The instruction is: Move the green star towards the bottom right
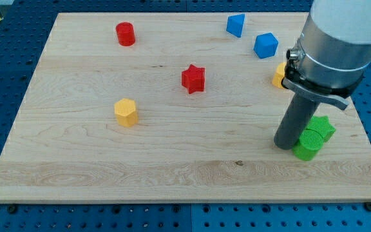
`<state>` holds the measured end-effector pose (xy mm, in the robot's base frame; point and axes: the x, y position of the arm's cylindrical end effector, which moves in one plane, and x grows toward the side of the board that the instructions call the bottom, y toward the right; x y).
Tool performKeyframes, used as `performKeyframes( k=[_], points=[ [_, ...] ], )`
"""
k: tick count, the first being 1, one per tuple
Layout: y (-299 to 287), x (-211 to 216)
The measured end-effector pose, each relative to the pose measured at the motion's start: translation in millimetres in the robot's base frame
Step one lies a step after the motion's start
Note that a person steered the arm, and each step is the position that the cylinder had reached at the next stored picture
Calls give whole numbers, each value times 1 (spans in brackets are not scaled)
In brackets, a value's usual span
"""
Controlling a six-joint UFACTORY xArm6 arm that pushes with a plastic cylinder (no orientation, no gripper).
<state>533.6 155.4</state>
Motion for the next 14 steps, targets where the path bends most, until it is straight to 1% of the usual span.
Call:
performKeyframes(
  k=[1,3,4,5,6,9,10,11,12,14],
  points=[
    [0,0],
    [0,-22],
    [9,-43],
    [32,-42],
    [35,-30],
    [67,-34],
    [74,-19],
    [74,-19],
    [85,-27],
    [96,-26]
  ],
)
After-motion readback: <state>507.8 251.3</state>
